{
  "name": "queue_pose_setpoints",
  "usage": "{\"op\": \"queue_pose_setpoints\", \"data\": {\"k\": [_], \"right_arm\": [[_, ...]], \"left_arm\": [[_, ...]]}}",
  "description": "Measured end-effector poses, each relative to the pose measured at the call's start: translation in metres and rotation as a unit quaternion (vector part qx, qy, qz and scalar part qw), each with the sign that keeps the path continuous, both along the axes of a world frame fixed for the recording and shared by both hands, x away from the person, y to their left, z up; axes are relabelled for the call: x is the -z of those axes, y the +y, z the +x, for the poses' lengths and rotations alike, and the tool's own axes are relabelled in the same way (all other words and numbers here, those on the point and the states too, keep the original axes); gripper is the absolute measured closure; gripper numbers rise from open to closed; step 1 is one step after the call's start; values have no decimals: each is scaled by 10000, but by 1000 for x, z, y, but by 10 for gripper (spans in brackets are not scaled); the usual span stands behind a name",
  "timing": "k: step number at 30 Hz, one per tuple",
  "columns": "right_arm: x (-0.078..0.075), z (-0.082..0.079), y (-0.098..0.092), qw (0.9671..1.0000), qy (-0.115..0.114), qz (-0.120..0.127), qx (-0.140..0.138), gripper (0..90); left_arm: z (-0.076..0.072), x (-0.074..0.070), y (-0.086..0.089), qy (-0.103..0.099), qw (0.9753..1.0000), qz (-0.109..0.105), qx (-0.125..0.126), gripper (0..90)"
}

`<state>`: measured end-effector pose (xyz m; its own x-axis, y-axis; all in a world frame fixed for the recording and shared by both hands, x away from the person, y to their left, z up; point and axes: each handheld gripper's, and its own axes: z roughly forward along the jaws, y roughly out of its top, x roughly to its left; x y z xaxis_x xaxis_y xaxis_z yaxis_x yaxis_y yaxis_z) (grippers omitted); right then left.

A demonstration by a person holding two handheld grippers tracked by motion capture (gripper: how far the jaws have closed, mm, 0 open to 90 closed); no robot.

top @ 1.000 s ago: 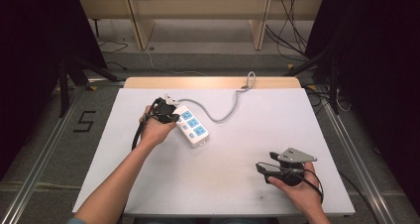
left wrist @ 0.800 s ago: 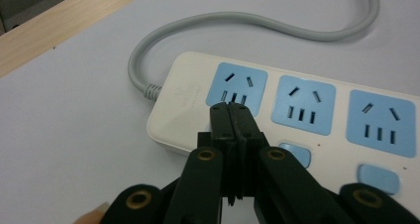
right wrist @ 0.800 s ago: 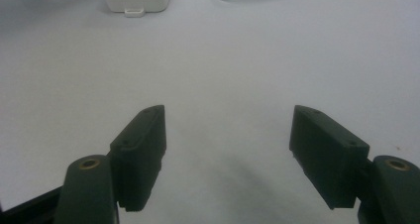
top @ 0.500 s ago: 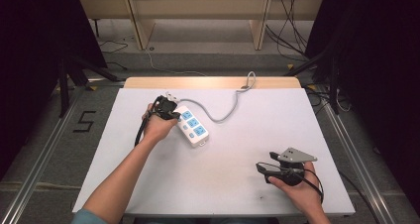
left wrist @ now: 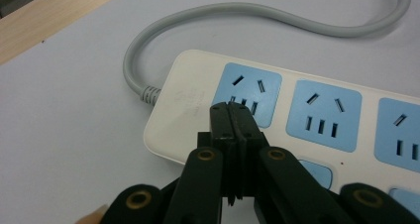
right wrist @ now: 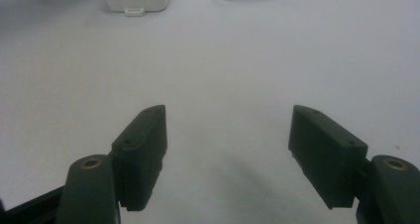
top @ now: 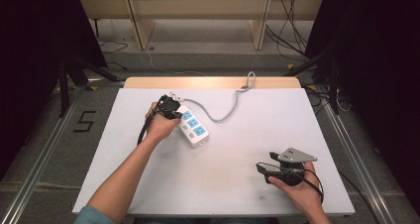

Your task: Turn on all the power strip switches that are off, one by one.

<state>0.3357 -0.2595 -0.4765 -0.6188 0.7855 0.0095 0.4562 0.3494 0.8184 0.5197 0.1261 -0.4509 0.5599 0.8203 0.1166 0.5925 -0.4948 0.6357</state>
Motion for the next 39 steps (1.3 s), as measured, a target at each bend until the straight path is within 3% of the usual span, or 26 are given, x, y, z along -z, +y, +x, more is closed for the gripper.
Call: {"op": "queue_pose_setpoints", "data": {"k": [6, 9, 13, 23, 39], "right_arm": [[0, 0, 0, 10000, -8, -4, -14, 322], [0, 0, 1, 10000, -4, -3, -18, 322], [0, 0, 1, 10000, 2, -11, -22, 323], [0, 0, 1, 10000, -3, -6, -32, 322], [0, 0, 2, 10000, 14, -26, -48, 322]], "left_arm": [[1, 0, 1, 90, 10000, -15, -30, 896], [2, -1, 2, 229, 9997, -67, 13, 896], [4, -4, -2, 329, 9994, 74, -11, 896], [6, -4, -5, 419, 9989, 192, -29, 896], [9, -4, -3, 554, 9984, 85, -74, 898]]}}
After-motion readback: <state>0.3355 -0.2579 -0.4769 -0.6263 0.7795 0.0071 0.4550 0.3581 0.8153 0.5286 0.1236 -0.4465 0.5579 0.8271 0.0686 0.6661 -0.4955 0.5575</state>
